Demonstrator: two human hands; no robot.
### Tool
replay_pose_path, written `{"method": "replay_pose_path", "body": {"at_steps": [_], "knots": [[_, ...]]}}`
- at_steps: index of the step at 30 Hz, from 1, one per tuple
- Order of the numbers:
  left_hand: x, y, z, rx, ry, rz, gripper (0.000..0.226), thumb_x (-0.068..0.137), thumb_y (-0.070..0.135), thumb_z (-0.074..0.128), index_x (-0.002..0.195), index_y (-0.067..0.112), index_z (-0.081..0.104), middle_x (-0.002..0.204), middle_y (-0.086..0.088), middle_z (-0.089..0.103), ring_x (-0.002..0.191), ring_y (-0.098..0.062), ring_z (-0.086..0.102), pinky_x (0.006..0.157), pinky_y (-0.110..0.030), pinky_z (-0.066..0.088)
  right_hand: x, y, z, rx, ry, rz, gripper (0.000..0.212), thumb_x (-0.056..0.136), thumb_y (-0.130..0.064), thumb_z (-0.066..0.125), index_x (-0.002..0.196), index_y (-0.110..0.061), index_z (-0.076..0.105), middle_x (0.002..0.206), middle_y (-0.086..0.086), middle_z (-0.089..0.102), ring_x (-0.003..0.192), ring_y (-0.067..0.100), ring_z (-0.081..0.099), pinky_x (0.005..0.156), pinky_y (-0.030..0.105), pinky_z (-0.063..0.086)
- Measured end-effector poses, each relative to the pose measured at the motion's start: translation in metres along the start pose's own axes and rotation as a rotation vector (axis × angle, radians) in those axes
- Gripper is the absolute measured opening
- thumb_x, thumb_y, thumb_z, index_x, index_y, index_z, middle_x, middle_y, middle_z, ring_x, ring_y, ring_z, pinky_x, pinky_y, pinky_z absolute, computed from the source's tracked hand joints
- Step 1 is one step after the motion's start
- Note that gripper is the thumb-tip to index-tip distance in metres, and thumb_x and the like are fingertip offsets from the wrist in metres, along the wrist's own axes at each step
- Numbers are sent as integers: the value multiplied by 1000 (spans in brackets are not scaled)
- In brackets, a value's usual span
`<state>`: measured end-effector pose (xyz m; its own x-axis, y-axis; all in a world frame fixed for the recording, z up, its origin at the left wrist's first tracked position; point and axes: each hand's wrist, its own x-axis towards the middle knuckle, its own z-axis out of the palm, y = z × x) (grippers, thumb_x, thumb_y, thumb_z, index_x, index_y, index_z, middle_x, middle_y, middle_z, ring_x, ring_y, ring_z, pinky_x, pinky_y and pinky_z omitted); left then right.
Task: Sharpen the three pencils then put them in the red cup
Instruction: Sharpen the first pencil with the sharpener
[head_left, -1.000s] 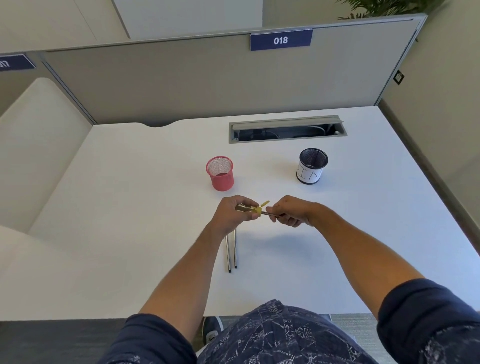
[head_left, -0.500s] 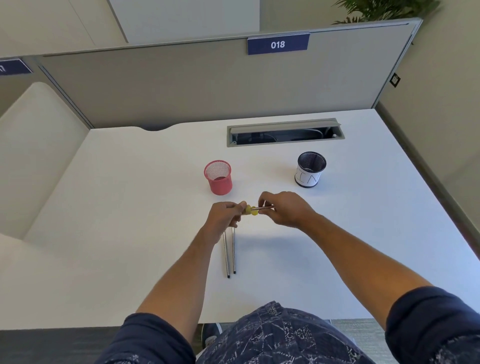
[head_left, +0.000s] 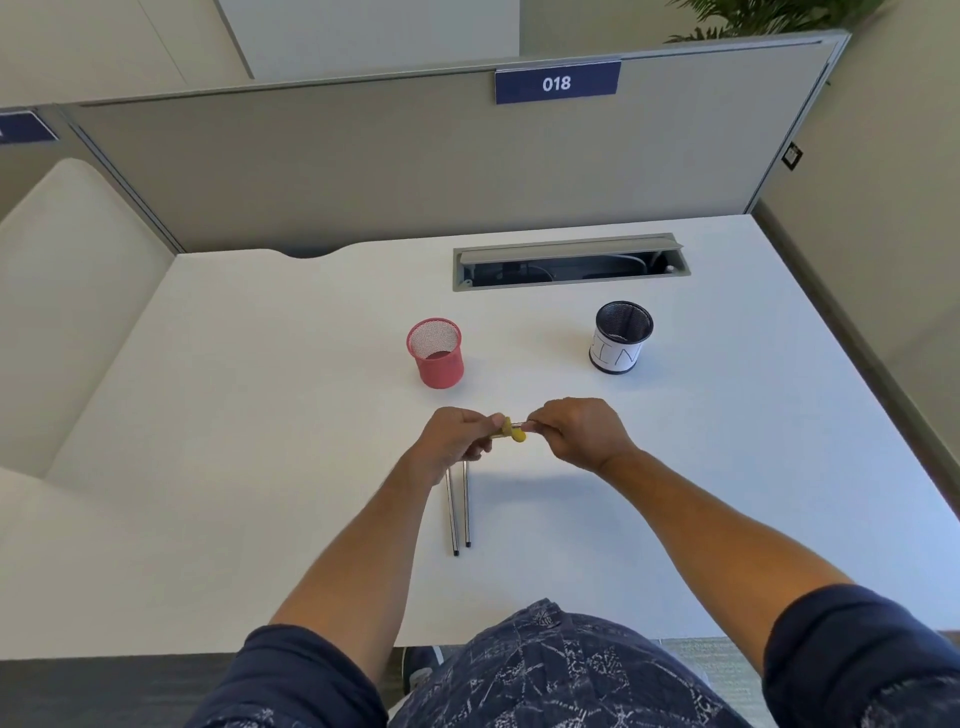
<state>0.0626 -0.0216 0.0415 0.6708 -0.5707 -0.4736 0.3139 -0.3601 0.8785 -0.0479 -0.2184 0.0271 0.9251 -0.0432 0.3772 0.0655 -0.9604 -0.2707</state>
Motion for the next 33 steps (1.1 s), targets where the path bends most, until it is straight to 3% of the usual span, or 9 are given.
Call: {"method": "replay_pose_path", "body": {"at_steps": [2, 5, 10, 14, 19, 21, 24, 27, 33], "knots": [[0, 1, -1, 63, 5, 45, 22, 86, 19, 81, 93, -2, 78, 68, -9, 64, 56, -12, 50, 58, -20, 41, 5, -4, -6, 97, -225, 195, 23, 98, -35, 60, 88, -25, 78, 74, -6, 72, 68, 20, 62, 56, 27, 40], [1, 3, -1, 136, 29, 127, 18, 79, 8, 85, 96, 4, 79, 76, -5, 70, 65, -7, 61, 61, -15, 46, 16, -9, -17, 398, -462, 451, 30, 98, -42, 61, 81, -25, 79, 58, -6, 58, 55, 8, 49, 58, 28, 40], [0, 3, 3, 118, 21, 199, 27, 73, -6, 85, 98, 2, 78, 85, -11, 76, 73, -13, 71, 76, -22, 58, 25, 3, -28, 866, -761, 663, 35, 100, -38, 61, 85, -10, 77, 55, -1, 38, 47, 12, 26, 46, 22, 20], [1, -3, 6, 189, 43, 212, 28, 70, -1, 88, 96, 9, 80, 86, -9, 77, 75, -14, 69, 82, -34, 58, 33, 8, -34, 842, -968, 690, 30, 101, -39, 58, 93, -14, 74, 61, -2, 33, 51, 13, 20, 49, 24, 15], [2, -4, 4, 171, 62, 187, 19, 79, 15, 87, 96, 12, 81, 78, 1, 74, 68, -6, 61, 66, -16, 48, 36, 9, -30, 685, -791, 535, 19, 87, -23, 76, 99, -13, 66, 69, 6, 65, 60, 16, 50, 49, 22, 37], [1, -1, 2, 162, 77, 155, 12, 83, 19, 83, 93, 12, 81, 70, 2, 68, 60, -5, 56, 57, -13, 43, 33, 8, -26, 567, -657, 412, 10, 88, -26, 74, 94, -20, 68, 74, -3, 71, 64, 9, 57, 56, 20, 43], [2, 3, 0, 109, 100, 96, 21, 92, 29, 75, 82, 11, 81, 66, -8, 59, 56, -13, 49, 57, -23, 39, 23, 3, -17, 210, -378, 234, 10, 94, -39, 66, 100, -34, 72, 90, -12, 67, 81, 11, 60, 65, 28, 44], [5, 8, -1, 36, 137, 28, 39, 96, 35, 70, 82, 0, 78, 55, -7, 52, 51, -16, 39, 53, -24, 33, 11, 4, -5, 116, -73, -2, 14, 94, -31, 70, 105, -23, 76, 92, -4, 64, 76, 19, 62, 57, 27, 46], [5, 10, 2, -47, 36, -93, 47, 98, 39, 64, 88, -5, 76, 45, 0, 48, 47, -16, 30, 54, -27, 29, 3, 6, 4, 47, 149, -183, 16, 97, -24, 66, 92, -9, 71, 78, 3, 63, 63, 26, 55, 52, 34, 43]]}}
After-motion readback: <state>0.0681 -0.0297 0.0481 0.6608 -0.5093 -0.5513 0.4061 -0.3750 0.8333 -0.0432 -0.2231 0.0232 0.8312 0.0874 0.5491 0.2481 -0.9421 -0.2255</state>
